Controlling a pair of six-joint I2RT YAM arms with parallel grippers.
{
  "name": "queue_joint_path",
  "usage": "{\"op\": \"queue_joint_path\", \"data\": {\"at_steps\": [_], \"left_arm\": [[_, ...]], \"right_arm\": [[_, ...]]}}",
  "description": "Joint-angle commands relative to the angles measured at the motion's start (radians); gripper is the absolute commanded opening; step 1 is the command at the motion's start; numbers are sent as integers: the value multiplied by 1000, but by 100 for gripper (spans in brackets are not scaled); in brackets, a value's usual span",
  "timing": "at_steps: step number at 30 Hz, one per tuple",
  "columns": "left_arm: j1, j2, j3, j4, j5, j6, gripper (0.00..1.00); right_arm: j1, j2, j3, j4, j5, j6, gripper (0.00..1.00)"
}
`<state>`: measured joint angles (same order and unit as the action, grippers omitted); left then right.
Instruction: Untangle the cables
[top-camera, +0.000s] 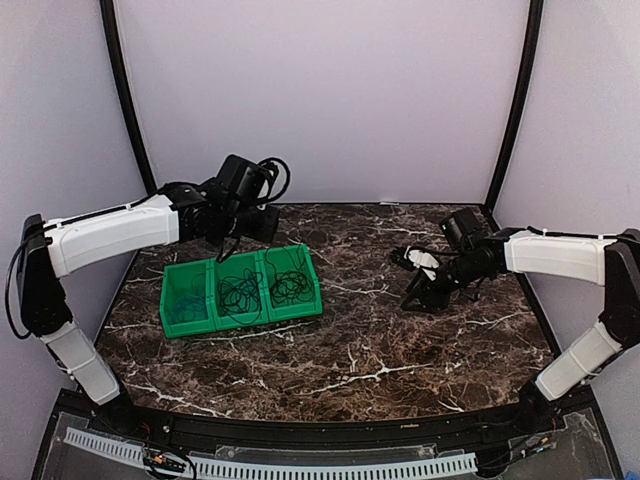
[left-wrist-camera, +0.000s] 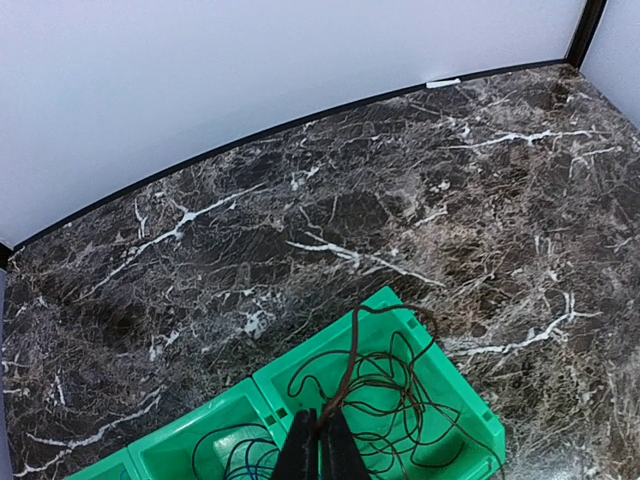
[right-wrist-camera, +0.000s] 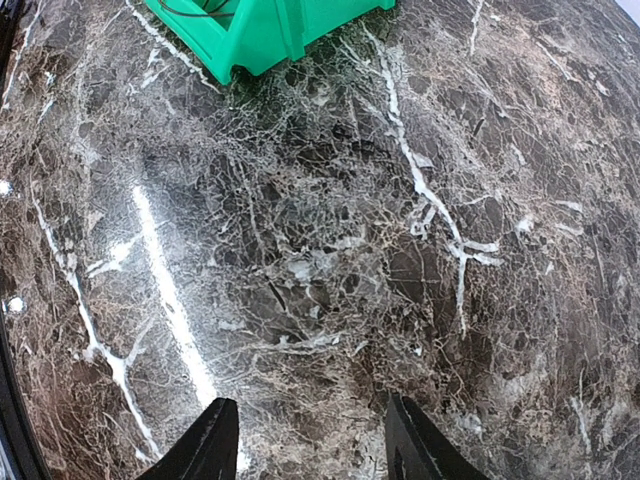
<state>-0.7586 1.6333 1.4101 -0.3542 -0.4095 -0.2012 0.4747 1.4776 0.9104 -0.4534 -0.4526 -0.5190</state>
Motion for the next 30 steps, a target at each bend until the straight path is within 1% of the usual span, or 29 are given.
{"op": "queue_joint_path", "data": {"at_steps": [1,6,14,20,24,28,30], "left_arm": [[14,57,-23,-19,-50,26,0],[15,119,-18,-16,-28,30,0],[15,180,-28,21,149,-27,0],[15,247,-38,11,226,-80,0],[15,260,-64,26,258,-101,0],[15,270,-59,16,268,-108,0],[15,265,-42,-14,262,-116,8]], "right_arm": [[-3,3,5,3,-11,-7,52],[-2,5,4,2,-9,-11,52],[-3,12,4,-2,-8,-16,52],[-3,16,4,-7,-9,-19,52],[-3,21,5,-7,-12,-22,52],[-3,28,8,-15,-12,-24,52],[-2,33,11,-19,-12,-26,52]]}}
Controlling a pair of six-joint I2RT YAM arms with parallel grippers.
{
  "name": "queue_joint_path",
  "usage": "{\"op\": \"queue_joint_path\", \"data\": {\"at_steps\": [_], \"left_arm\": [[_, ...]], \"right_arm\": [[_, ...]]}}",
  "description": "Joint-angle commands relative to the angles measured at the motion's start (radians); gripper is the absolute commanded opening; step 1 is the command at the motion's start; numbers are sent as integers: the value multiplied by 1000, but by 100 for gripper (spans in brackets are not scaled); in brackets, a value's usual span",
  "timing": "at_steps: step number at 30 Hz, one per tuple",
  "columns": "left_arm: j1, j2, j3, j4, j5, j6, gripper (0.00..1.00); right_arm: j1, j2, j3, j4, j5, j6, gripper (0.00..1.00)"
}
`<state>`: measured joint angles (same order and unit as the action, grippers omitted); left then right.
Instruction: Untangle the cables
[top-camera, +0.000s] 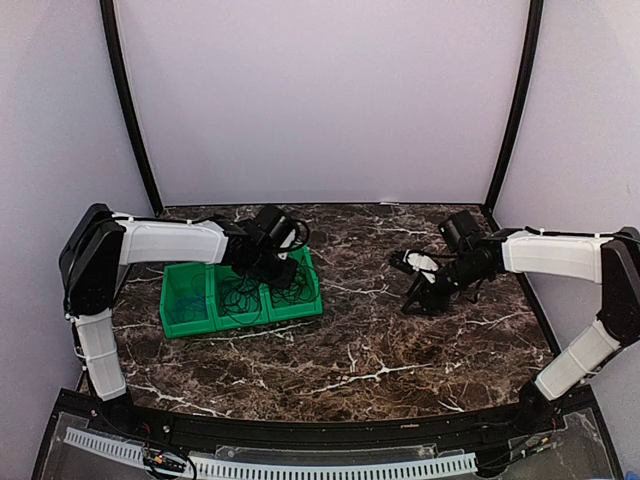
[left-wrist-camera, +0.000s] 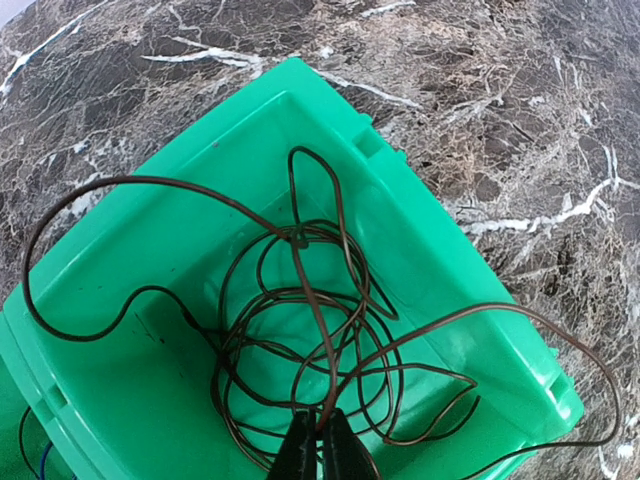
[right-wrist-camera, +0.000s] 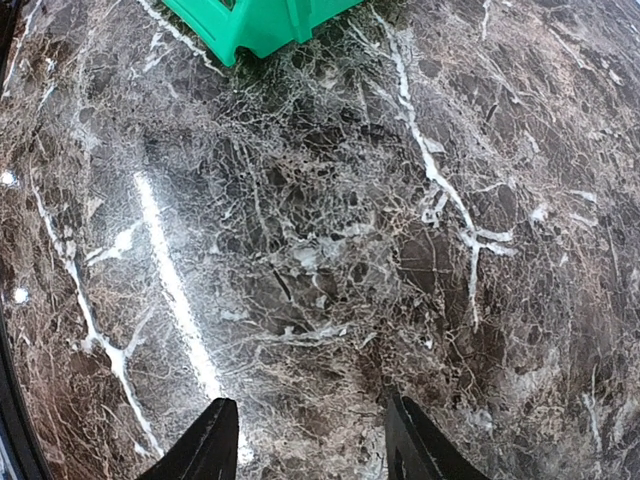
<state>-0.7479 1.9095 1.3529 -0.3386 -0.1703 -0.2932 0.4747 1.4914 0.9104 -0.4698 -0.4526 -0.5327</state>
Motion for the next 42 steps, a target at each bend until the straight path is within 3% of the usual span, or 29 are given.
{"op": "queue_joint_path", "data": {"at_steps": [1,8,14,19,25,30,36,42], "left_arm": [[2,-15,21,-40,18,-26,15],[-11,-129,20,-123,-42,-39,35],[-11,-249,-12,-187,-79,-53,43],[-29,-326,-52,-118,7,-106,48],[-126,-268,-21,-30,-21,-208,56],[-155,-106,114,-120,-45,-277,55],[-156,-5,169,-134,-39,-316,47],[-155,48,198,-145,-62,-316,23]], "right_arm": [[-2,21,11,-5,-11,-13,52],[-3,23,13,-8,-14,-16,52],[-2,30,16,-11,-18,-18,53],[-2,38,19,-15,-19,-20,53],[-2,38,19,-16,-18,-20,53],[-2,40,19,-17,-18,-20,53],[-2,40,18,-17,-17,-23,53],[-3,38,16,-19,-15,-26,53]]}}
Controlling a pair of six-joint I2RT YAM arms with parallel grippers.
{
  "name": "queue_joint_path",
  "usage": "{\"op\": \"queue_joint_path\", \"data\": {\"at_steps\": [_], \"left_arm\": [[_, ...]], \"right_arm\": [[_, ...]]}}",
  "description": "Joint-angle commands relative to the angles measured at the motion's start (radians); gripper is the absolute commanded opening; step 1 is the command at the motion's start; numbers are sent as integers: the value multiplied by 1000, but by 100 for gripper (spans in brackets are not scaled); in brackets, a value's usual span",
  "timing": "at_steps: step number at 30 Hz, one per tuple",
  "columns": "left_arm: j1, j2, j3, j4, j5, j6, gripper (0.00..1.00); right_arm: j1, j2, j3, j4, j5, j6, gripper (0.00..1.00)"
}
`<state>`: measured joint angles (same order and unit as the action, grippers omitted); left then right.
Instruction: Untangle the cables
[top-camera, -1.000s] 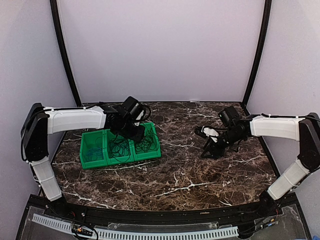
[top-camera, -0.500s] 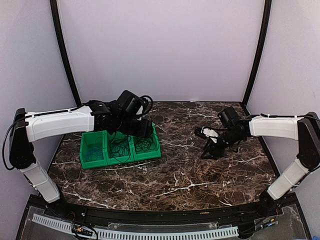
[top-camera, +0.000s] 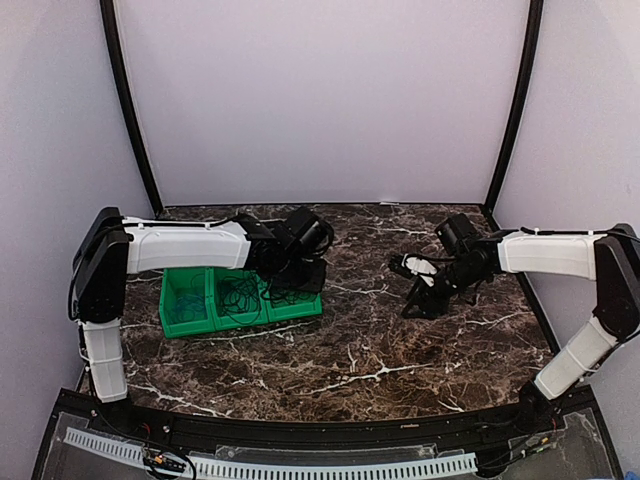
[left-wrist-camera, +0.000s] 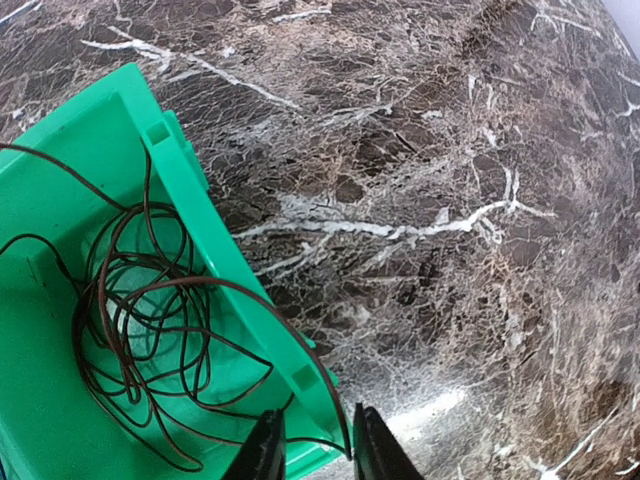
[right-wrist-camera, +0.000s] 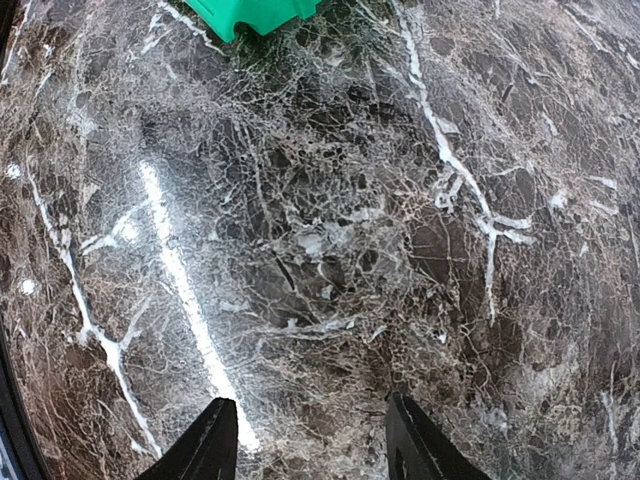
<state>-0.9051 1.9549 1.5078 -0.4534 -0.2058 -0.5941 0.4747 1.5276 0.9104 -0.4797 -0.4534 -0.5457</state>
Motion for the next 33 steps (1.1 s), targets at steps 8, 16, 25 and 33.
{"op": "queue_joint_path", "data": {"at_steps": [8,16,25,33], "left_arm": [[2,-34,28,-50,-70,-24,0],[36,-41,-39,-76,-148,-26,0],[44,-14,-29,-48,-107,-10,7],[44,-119,-24,-113,-169,21,37]], "right_arm": [[-2,6,15,-11,-13,-16,53],[-2,10,16,-13,-11,-17,53],[-3,7,18,-17,-13,-14,53],[-3,-7,32,-22,34,-9,53]]}}
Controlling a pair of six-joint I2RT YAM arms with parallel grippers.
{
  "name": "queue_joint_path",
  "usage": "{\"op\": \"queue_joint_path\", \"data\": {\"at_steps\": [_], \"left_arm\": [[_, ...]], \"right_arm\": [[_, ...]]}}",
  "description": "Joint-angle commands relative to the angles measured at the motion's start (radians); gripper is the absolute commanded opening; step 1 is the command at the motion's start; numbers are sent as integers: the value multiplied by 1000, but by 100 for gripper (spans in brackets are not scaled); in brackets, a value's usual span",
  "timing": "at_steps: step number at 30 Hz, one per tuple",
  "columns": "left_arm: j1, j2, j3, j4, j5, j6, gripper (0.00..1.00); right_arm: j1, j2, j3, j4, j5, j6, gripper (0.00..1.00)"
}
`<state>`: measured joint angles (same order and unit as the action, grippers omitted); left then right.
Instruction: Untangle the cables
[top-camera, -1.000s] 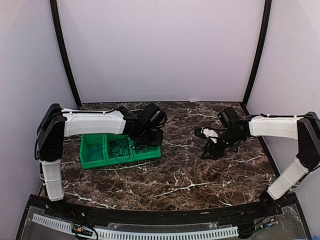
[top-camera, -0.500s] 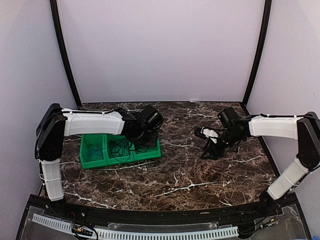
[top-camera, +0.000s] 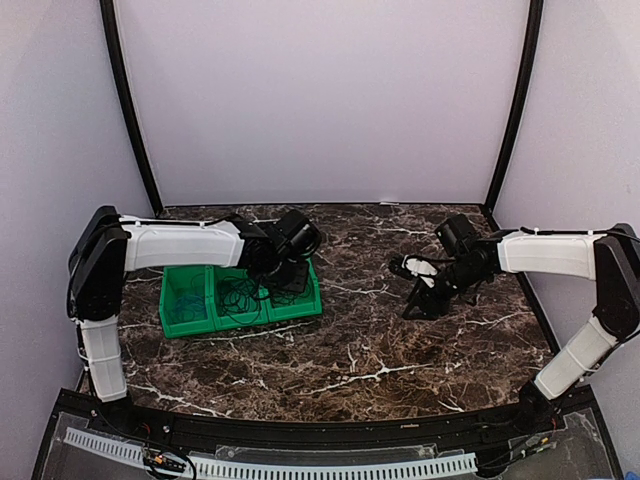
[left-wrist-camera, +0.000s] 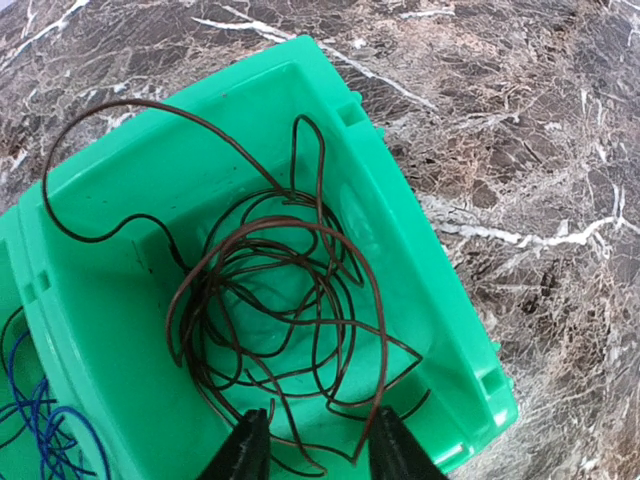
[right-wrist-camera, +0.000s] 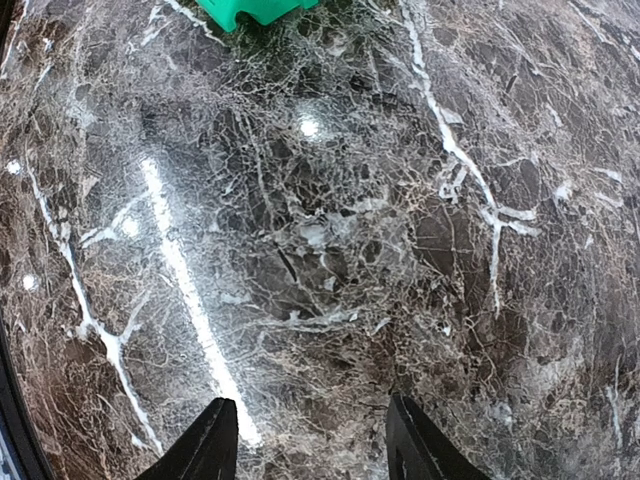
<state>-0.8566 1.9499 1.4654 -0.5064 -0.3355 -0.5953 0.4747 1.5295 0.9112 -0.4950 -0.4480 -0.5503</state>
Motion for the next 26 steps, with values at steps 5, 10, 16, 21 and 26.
{"op": "queue_joint_path", "data": {"at_steps": [5,10,16,21,26], "left_arm": [[-7,-243,-36,-74,-29,86,57],[-6,-428,-159,-15,-80,161,76],[-4,-622,-281,48,-215,230,98],[-2,-725,-376,81,-189,117,99],[-2,-730,-424,129,-102,51,99]], "right_arm": [[-5,-71,90,-27,83,14,59],[-14,-133,188,-13,217,54,94],[-134,-297,228,193,221,263,99],[-137,-416,201,295,301,428,99],[-139,-467,120,311,327,437,99]]}}
